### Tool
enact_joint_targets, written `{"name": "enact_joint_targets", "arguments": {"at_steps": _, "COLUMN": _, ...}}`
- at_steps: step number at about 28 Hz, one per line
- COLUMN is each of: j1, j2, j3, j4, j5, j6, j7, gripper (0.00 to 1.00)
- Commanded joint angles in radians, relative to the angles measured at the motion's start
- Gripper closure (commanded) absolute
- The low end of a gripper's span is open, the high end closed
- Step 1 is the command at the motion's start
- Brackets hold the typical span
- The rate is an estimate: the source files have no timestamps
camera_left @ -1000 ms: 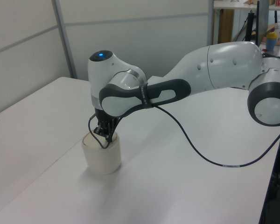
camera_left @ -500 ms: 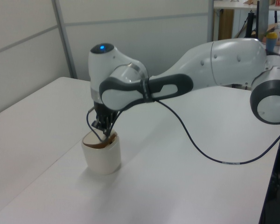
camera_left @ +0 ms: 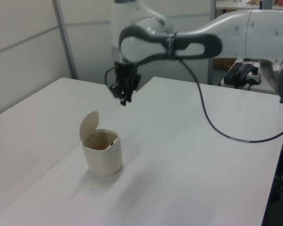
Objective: Open the trash can
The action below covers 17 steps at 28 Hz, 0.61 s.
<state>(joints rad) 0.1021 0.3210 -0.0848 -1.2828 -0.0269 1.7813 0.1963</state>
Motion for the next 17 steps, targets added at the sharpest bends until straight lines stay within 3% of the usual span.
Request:
{"name": "enact_joint_targets", "arguments": {"at_steps": 1, "j1": -0.015, "j2": -0.075, "j3": -0.007, "j4": -0.027, "j5": 0.019, "j6": -0.106, "j7": -0.061, "gripper": 0.0}}
{"name": "enact_joint_targets", "arguments": {"at_steps": 7, "j1": -0.019, "j2": -0.103, "j3": -0.024, "j4": -0.026, "j5": 0.015, "j6": -0.195, "j7": -0.147, "gripper": 0.0}}
{"name": "enact_joint_targets", "arguments": {"at_steps": 17, "j1": -0.019, "j2": -0.112, "j3": -0.035, "j4": -0.026, "j5": 0.01, "j6": -0.215, "j7": -0.179, "gripper": 0.0}}
